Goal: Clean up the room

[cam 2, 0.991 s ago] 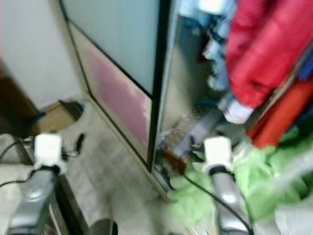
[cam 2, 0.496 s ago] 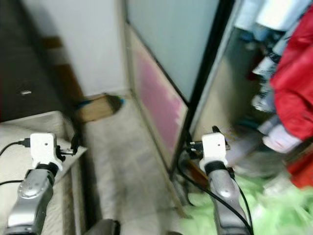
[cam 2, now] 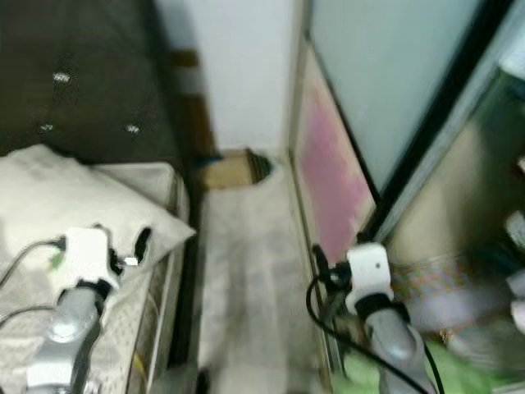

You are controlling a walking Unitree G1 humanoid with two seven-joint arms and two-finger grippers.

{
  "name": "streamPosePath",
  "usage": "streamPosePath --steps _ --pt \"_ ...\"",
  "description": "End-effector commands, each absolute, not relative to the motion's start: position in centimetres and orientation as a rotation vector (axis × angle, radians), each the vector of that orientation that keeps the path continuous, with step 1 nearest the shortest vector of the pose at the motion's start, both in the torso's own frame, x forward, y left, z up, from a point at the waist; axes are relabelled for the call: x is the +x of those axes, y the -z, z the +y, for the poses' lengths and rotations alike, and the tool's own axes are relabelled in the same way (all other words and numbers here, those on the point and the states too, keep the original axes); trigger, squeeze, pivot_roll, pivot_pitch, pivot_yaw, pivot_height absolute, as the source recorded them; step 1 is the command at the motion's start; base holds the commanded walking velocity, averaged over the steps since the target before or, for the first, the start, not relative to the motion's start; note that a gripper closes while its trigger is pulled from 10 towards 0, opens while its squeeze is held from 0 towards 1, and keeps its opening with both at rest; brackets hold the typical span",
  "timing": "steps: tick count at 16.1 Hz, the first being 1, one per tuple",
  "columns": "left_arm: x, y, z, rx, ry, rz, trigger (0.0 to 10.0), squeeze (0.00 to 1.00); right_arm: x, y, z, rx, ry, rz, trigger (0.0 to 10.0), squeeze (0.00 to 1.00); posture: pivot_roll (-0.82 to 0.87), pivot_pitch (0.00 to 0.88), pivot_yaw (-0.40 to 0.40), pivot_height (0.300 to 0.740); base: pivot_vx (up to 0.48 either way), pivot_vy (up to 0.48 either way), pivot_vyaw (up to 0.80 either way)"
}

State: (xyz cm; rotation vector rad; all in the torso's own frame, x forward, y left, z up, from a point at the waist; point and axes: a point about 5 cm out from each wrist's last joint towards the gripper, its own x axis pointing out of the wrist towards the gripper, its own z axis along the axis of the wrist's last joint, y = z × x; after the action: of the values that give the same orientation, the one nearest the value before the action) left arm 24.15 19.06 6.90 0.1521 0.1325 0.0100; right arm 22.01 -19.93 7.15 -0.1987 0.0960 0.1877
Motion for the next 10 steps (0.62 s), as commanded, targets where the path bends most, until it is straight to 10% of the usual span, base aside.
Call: streamPosePath --steps 1,10 --pt "24.4 -7.1 19.5 0.178 -0.027 0.118 10.0 0.00 22.8 -7.6 -19.7 -0.182 -0.192 0.078 10.0 0.00 -0.04 0.055 -0.046 0.740 0.000 0.000 0.80" --pt "24.4 -7.2 19.6 0.229 -0.041 0.093 10.0 0.00 24.7 -8.9 -19.1 -0.191 -0.239 0.026 10.0 0.00 -0.02 0.055 -0.054 0.740 0.000 0.000 0.80"
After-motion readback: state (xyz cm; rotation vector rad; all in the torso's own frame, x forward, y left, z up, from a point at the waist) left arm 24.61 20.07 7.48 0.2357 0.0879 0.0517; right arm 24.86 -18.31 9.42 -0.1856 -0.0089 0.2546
